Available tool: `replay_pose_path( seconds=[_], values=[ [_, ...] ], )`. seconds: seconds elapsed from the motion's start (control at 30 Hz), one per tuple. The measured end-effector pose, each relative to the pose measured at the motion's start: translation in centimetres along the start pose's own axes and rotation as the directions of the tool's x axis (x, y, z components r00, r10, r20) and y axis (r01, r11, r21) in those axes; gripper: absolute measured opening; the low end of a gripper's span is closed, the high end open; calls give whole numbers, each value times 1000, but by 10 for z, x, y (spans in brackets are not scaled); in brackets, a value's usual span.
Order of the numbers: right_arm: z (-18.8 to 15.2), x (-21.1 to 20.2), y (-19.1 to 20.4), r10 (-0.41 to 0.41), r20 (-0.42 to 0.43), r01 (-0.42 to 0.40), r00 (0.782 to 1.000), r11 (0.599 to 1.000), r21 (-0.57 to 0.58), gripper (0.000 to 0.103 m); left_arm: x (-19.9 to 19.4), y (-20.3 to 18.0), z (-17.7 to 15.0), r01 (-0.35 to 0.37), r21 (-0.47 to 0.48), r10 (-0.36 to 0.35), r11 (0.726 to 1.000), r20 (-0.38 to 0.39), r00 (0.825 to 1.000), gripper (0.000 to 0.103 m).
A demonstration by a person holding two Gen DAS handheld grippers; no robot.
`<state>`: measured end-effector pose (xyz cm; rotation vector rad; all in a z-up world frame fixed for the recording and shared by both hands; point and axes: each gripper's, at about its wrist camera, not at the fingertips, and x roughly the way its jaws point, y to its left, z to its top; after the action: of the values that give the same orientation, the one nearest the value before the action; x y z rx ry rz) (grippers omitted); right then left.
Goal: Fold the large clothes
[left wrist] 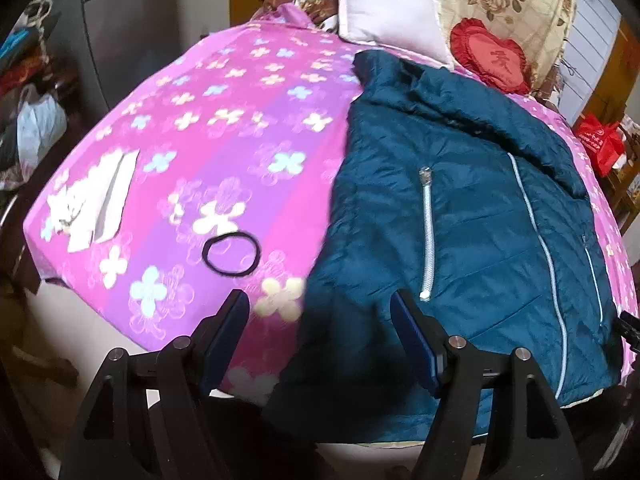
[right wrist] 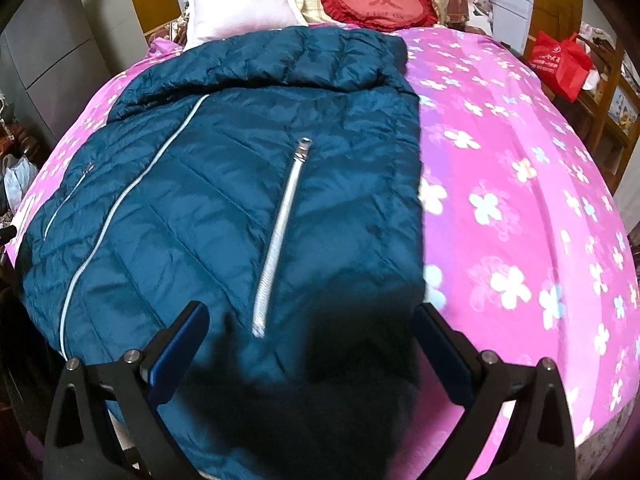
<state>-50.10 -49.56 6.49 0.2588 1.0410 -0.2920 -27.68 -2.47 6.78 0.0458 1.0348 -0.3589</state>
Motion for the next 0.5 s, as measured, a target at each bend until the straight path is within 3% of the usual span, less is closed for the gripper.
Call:
replay_pose_path(
  seconds=[0.17, 0.37, 0.5],
  values=[
    [-12, -7, -22, 1, -19, 0, 1000, 999, 50, 103, 14, 7, -9, 97, -50, -100, 994, -61, 993, 55],
    [-25, -8, -44, 26, -31, -22, 999, 993, 117, 103, 37, 2, -20, 116, -52, -122, 992, -127, 984, 55],
    [-32, 0, -44, 72, -63, -65, 995, 992, 107, 103, 37, -3, -18, 108, -39, -112, 993, -116, 987, 56]
  ],
)
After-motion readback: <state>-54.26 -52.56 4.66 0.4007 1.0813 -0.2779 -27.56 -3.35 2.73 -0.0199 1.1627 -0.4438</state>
